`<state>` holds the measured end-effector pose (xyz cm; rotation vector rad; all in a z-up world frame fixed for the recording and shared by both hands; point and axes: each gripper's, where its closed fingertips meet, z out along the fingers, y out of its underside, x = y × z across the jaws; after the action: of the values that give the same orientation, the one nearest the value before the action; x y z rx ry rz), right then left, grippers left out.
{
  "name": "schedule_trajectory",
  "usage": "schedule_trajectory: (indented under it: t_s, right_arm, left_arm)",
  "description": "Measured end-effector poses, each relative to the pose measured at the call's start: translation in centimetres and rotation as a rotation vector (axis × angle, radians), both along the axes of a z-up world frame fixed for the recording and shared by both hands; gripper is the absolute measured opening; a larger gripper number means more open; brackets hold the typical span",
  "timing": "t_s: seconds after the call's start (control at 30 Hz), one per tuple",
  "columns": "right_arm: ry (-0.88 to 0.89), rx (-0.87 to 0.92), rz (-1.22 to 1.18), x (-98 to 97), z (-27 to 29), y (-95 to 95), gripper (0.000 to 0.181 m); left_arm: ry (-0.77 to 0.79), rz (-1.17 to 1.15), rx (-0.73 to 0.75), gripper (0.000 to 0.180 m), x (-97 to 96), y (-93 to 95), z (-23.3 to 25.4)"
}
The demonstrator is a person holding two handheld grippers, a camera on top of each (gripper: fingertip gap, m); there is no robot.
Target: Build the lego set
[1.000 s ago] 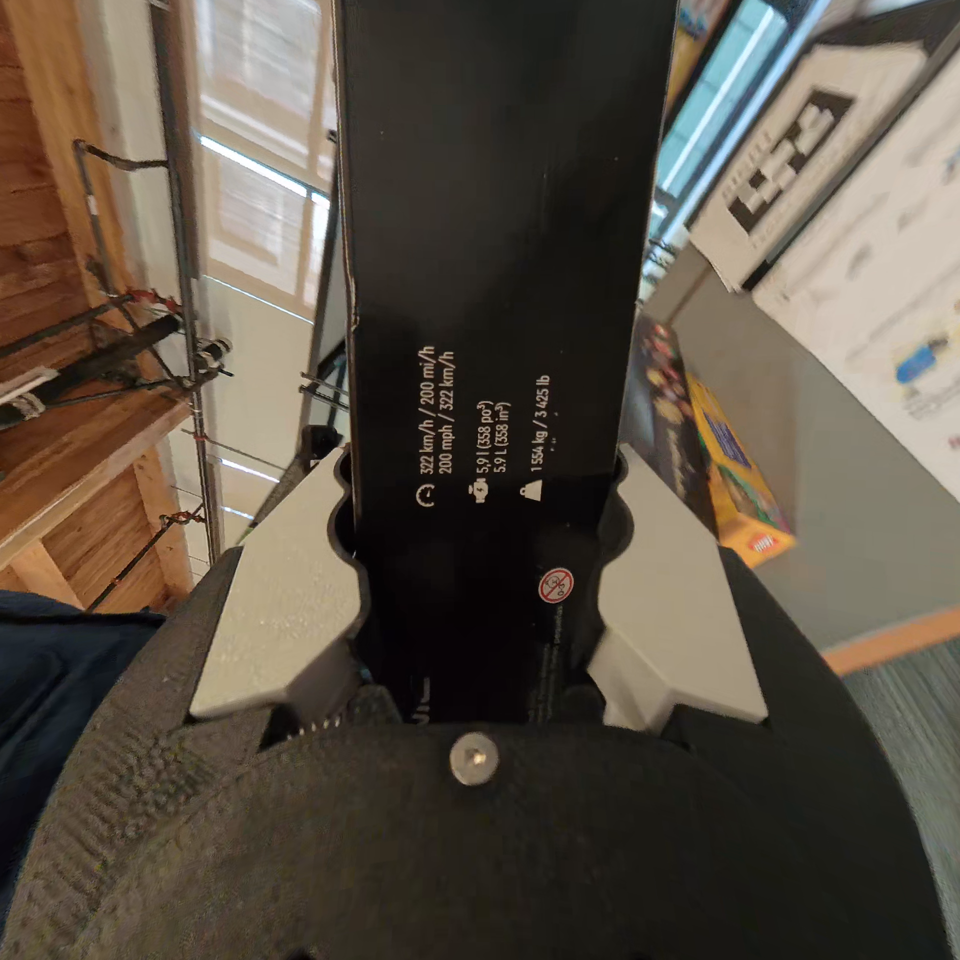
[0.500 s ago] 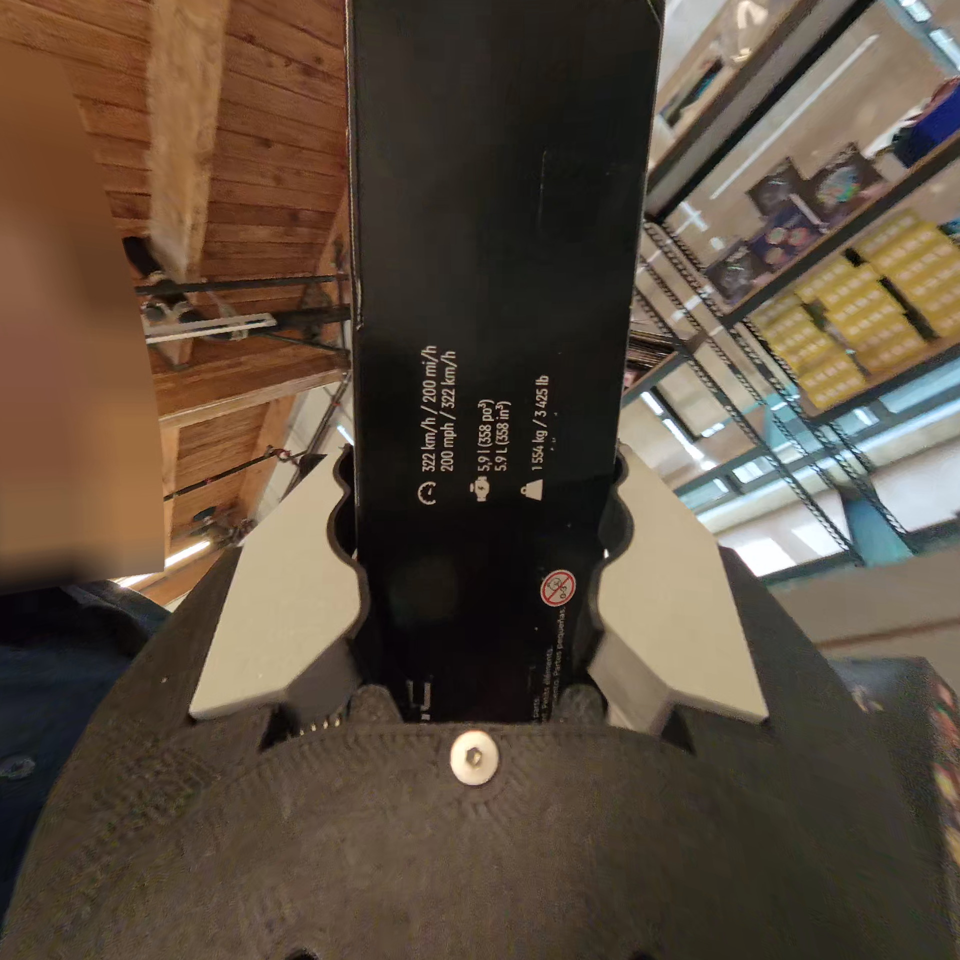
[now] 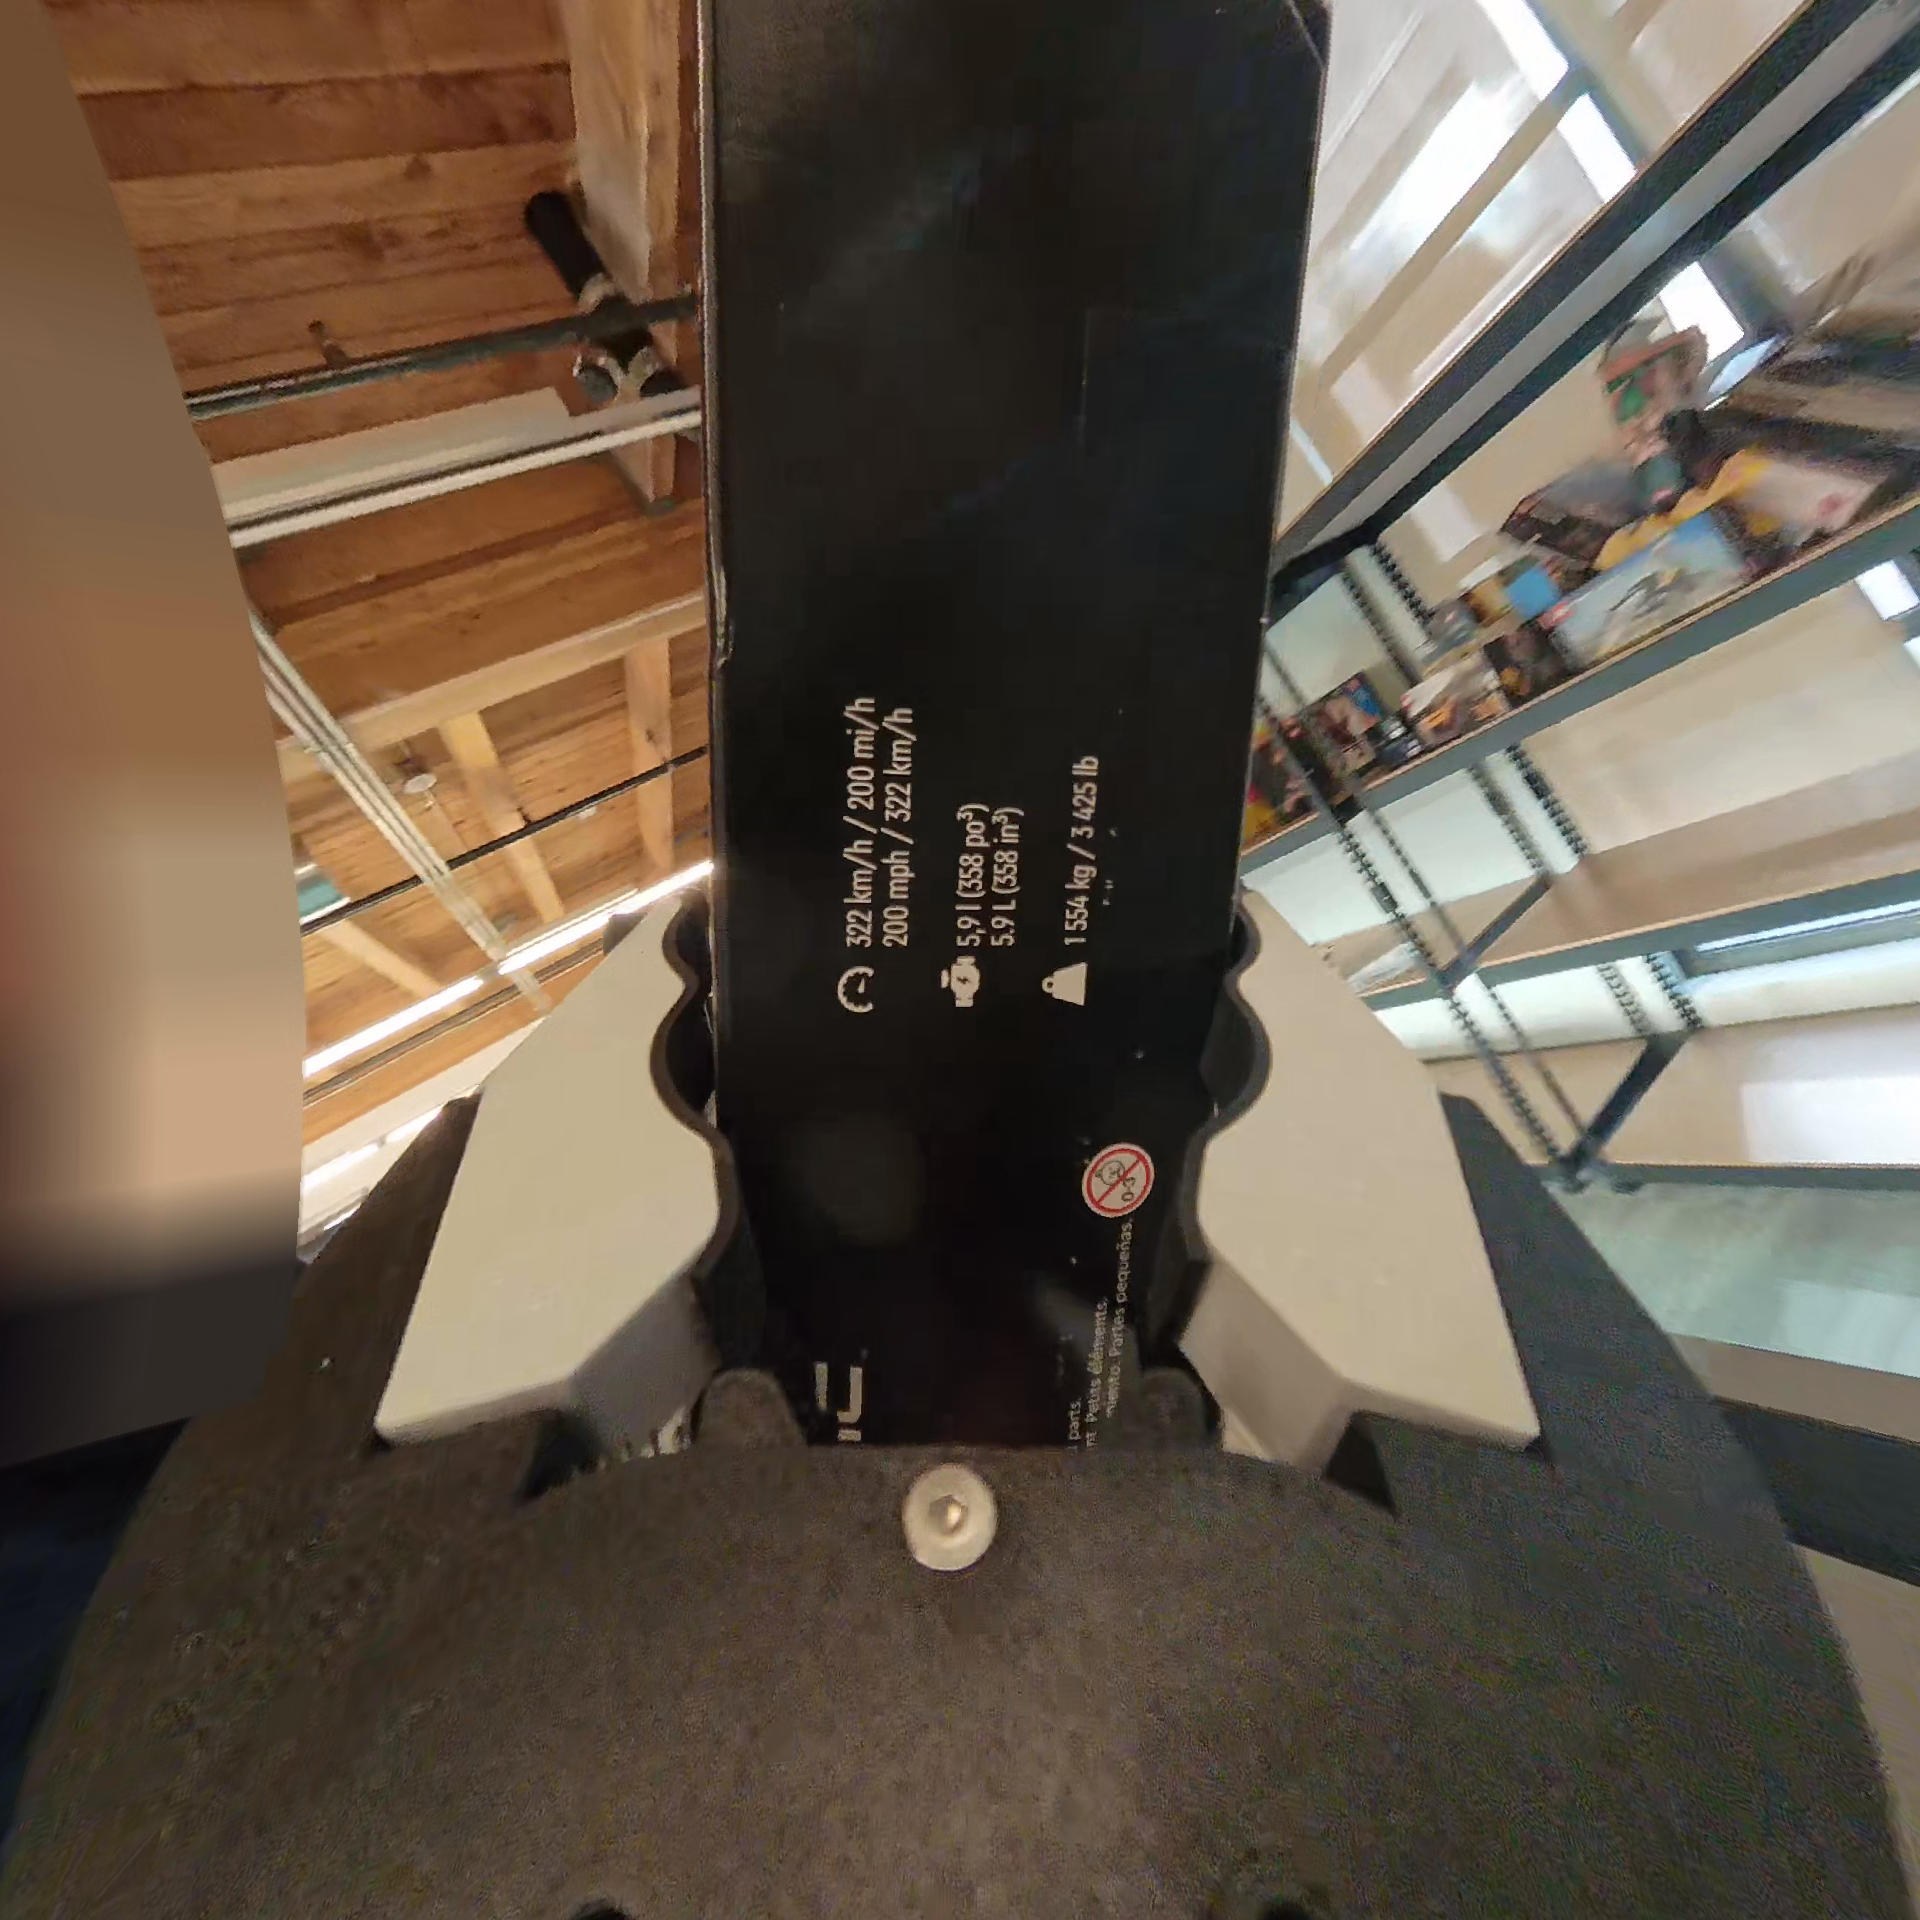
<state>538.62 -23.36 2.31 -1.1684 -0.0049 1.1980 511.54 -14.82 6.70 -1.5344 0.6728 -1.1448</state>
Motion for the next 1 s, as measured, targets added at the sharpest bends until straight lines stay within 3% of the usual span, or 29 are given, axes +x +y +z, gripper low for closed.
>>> schedule_trajectory:
  t_s: [0.3,0.5,0.7,0.83,0.9,1.0]
  right_arm:
    - [-0.030,-0.076,0.192,-14.6,1.9,6.8,0.103]
    - [-0.108,-0.212,0.245,-21.9,-0.5,10.8,0.118]
    - [-0.351,-0.414,0.216,-25.9,-6.7,14.7,0.130]
    - [-0.599,-0.600,0.172,-26.9,-12.6,16.1,0.141]
    - [-0.551,-0.677,0.221,-27.1,-14.7,16.7,0.146]
    - [-0.495,-0.671,0.243,-26.3,-14.8,17.3,0.153]
  left_arm:
    - [-0.014,0.195,-0.102,0.093,-15.6,2.9,-0.8]
    - [0.030,0.277,-0.246,0.101,-22.1,5.9,-5.9]
    - [0.109,0.284,-0.412,0.105,-24.7,8.7,-12.7]
    - [0.221,0.319,-0.444,0.088,-25.9,10.0,-16.7]
    - [0.228,0.305,-0.477,0.095,-25.9,10.4,-17.8]
    - [0.194,0.286,-0.467,0.079,-26.4,11.1,-17.6]
